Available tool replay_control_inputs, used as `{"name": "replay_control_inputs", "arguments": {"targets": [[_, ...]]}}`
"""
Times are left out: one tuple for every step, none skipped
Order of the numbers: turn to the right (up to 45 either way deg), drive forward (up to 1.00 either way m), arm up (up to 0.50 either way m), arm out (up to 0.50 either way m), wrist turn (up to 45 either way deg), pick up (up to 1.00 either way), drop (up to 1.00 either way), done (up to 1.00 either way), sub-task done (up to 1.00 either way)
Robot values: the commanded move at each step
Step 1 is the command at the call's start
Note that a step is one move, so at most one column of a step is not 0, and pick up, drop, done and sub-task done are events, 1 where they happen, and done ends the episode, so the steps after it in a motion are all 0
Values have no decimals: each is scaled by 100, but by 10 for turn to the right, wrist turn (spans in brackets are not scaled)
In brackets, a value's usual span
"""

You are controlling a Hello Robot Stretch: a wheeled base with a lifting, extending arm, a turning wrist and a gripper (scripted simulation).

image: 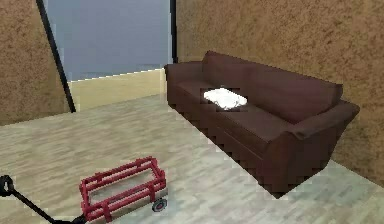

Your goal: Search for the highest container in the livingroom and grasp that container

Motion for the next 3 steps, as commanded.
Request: {"name": "replay_control_inputs", "arguments": {"targets": [[0,35,0,0,0,0,0,0,0],[-420,0,0,0,0,0,0,0,0],[0,15,0,0,0,0,0,0,0]]}}
